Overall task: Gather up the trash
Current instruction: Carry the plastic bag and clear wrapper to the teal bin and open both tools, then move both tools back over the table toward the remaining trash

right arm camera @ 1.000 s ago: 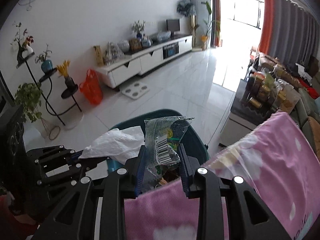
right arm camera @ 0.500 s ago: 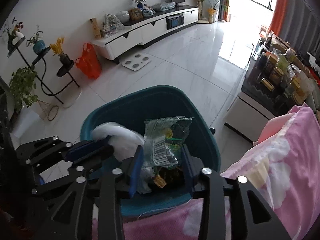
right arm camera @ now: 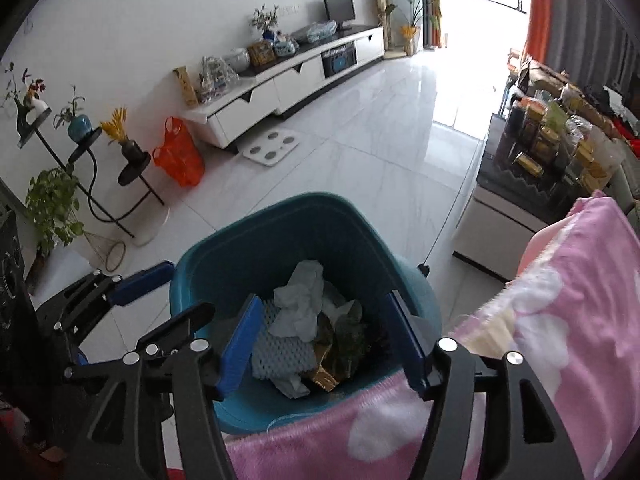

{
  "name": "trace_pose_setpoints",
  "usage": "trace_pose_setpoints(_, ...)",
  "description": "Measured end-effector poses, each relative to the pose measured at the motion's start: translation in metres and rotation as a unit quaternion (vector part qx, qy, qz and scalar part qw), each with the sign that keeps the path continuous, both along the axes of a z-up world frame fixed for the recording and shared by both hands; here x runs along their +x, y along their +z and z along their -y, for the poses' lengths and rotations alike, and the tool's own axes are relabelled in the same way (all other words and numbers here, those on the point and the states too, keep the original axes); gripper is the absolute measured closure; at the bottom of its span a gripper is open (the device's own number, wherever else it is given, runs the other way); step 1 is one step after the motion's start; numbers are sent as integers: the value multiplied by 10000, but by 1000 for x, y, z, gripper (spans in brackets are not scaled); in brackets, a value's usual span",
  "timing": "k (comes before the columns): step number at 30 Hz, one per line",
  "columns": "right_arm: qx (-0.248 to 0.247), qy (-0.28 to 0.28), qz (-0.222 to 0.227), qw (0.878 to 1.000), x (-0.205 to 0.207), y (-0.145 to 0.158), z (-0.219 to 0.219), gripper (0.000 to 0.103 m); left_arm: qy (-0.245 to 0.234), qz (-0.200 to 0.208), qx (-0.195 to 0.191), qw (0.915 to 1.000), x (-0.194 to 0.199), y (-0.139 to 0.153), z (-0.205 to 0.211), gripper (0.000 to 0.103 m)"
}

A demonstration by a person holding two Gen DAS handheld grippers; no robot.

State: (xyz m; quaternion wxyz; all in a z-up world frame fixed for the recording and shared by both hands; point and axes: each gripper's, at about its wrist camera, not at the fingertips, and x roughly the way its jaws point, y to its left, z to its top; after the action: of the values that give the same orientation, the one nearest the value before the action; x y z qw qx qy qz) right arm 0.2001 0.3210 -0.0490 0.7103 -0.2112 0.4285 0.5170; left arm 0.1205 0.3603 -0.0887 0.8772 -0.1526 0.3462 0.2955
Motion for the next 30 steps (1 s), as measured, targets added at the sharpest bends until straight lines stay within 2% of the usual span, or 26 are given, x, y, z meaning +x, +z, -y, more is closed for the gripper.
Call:
trace_pose_setpoints(1, 57, -58, 101, 9999, -2, 5, 6, 34, 64, -26, 64, 10000, -5, 2, -1, 34)
trace_pose_setpoints(4, 243, -138, 248, 9993, 0, 17, 21, 27, 178, -35, 244, 9995, -13, 14, 3, 31)
trace_pose_setpoints(7, 445, -326, 477, 9973, -3, 30, 45, 20, 268, -43, 381, 9989, -20, 23, 8, 14)
trace_pose_setpoints(12, 590, -574, 718, 9940, -7, 39, 83, 15, 301, -44, 620, 9976, -24, 41, 27, 6)
trace_pose_setpoints(19, 858, -1095, 1036, 9848, -15, 53, 153, 7, 92, 91, 770, 9969, -20, 66, 63, 6)
trace_pose_setpoints(30, 1158, -2096, 1261, 9627, -27, 61, 274, 7, -720, 364, 1004, 9917, -4, 101, 152, 6)
